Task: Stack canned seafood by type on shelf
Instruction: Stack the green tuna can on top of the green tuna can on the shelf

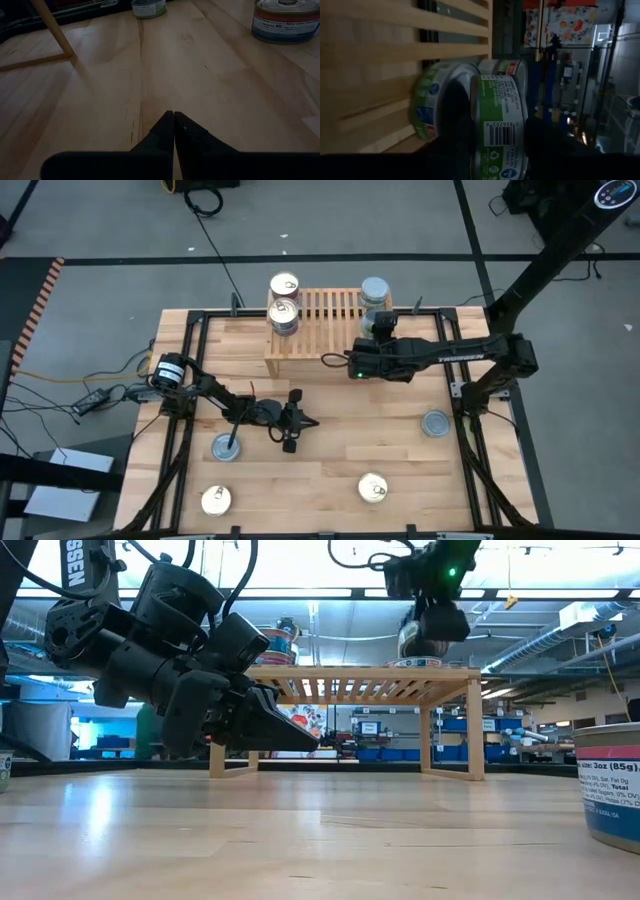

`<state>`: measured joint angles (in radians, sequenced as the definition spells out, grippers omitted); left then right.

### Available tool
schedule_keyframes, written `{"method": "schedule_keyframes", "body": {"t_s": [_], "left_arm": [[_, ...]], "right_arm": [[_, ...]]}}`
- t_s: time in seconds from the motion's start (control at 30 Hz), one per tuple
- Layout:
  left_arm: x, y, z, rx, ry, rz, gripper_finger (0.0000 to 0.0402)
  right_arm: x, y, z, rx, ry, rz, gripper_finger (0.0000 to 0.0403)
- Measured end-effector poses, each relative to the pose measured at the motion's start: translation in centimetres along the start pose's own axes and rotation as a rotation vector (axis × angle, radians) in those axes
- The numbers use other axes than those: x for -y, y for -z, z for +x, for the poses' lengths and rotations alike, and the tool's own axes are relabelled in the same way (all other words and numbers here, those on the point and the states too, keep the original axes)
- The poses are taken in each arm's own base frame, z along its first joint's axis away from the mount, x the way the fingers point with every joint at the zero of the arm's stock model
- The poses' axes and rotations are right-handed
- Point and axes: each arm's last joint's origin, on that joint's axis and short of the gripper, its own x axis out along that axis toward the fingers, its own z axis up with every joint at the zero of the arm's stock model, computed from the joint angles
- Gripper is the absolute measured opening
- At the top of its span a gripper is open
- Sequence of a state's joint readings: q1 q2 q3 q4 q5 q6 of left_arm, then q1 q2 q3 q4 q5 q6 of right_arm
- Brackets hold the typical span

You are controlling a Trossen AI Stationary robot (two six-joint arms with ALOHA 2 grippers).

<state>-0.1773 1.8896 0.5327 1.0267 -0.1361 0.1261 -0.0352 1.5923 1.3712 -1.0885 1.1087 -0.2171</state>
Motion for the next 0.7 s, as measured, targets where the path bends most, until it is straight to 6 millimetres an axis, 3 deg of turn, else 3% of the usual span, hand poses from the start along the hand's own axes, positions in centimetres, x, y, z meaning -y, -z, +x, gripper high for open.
{"method": "schedule_keyframes", "body": {"t_s": [0.23, 0.7], "left_arm": [[0.0, 0.0, 0.0, 0.0, -0.004, 0.005, 0.0017], [0.0, 0.0, 0.0, -0.001, -0.005, 0.006, 0.0017]], "right_arm": [[0.1, 0.0, 1.0, -0.017, 0.014, 0.018, 0.0164], [0.2, -0.2, 1.6, -0.004, -0.041, 0.059, 0.0256]]}}
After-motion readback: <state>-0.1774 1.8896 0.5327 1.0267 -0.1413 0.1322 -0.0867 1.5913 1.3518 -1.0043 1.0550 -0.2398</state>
